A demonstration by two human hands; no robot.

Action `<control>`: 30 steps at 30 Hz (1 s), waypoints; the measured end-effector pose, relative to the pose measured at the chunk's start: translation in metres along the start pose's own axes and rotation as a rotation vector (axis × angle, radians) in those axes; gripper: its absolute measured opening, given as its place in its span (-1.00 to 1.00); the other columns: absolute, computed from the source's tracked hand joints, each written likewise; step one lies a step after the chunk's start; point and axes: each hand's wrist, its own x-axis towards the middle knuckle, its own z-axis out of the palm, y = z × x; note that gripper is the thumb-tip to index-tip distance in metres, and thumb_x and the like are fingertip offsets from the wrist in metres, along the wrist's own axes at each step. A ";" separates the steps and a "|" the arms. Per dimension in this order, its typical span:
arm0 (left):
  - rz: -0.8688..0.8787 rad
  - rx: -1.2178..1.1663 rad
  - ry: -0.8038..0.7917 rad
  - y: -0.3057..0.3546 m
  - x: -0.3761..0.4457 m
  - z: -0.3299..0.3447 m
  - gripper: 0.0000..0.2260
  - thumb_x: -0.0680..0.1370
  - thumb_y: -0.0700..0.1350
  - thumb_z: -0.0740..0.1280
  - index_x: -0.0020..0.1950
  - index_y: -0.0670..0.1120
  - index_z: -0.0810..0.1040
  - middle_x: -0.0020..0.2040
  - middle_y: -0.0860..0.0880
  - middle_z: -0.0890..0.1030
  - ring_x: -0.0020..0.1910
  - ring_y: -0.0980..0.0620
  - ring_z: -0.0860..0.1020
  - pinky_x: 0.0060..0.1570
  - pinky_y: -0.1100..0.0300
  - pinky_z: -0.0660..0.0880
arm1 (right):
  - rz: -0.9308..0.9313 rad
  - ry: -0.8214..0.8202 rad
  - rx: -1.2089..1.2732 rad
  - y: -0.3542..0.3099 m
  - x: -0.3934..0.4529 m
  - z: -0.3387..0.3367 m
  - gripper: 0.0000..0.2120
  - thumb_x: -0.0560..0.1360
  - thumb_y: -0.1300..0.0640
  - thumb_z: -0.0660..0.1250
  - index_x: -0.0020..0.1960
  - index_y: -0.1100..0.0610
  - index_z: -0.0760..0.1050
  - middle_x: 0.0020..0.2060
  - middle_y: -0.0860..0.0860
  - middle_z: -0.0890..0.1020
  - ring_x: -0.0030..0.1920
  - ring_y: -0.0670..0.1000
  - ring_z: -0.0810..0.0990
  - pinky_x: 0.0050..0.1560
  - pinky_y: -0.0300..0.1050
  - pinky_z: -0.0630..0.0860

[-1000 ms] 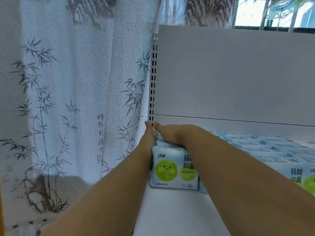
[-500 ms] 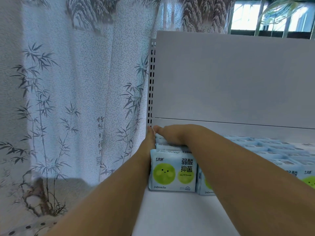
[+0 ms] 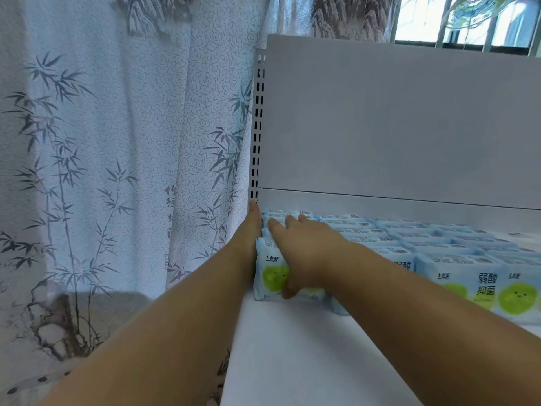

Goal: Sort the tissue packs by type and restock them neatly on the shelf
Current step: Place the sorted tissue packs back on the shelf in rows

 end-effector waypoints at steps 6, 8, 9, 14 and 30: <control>-0.020 -0.044 0.046 -0.002 0.008 -0.008 -0.34 0.60 0.34 -0.07 0.29 -0.12 0.52 -0.03 -0.12 0.68 -0.06 -0.08 0.63 -0.02 0.06 0.53 | 0.014 -0.024 0.001 0.003 0.005 -0.001 0.23 0.17 -0.24 0.61 0.57 0.08 -0.05 0.45 0.18 0.29 0.44 0.22 0.29 0.38 0.15 0.35; -0.028 -0.078 0.066 -0.002 0.010 -0.008 -0.33 0.60 0.35 -0.05 0.27 -0.14 0.53 -0.03 -0.14 0.67 -0.09 -0.09 0.63 -0.14 0.10 0.52 | 0.022 -0.124 0.052 0.006 0.005 -0.009 0.28 0.16 -0.26 0.61 0.59 0.05 -0.12 0.51 0.16 0.20 0.49 0.19 0.21 0.42 0.16 0.31; -0.045 -0.095 0.066 -0.001 0.010 -0.008 -0.34 0.60 0.35 -0.05 0.24 -0.15 0.54 -0.03 -0.16 0.66 -0.11 -0.10 0.63 -0.18 0.10 0.52 | 0.036 -0.177 0.095 0.009 0.007 -0.012 0.30 0.16 -0.31 0.58 0.59 0.03 -0.16 0.54 0.14 0.14 0.52 0.17 0.15 0.45 0.17 0.27; -0.062 -0.048 0.106 -0.004 0.007 -0.015 -0.29 0.54 0.44 -0.07 0.23 -0.05 0.58 0.04 -0.17 0.70 0.01 -0.14 0.67 0.11 -0.03 0.56 | 0.013 -0.282 0.535 0.019 0.006 -0.035 -0.21 0.52 -0.42 0.07 0.55 0.08 0.18 0.47 0.01 0.36 0.46 0.03 0.30 0.42 -0.14 0.19; -0.112 -0.232 0.014 0.002 -0.028 0.017 -0.41 0.57 0.40 -0.12 0.04 0.03 0.53 -0.08 -0.09 0.62 0.05 -0.13 0.57 -0.06 -0.07 0.48 | 0.198 -0.211 0.470 0.027 0.069 -0.006 -0.34 0.62 -0.27 -0.27 0.60 0.02 0.05 0.58 0.11 0.13 0.56 0.15 0.11 0.53 0.17 0.01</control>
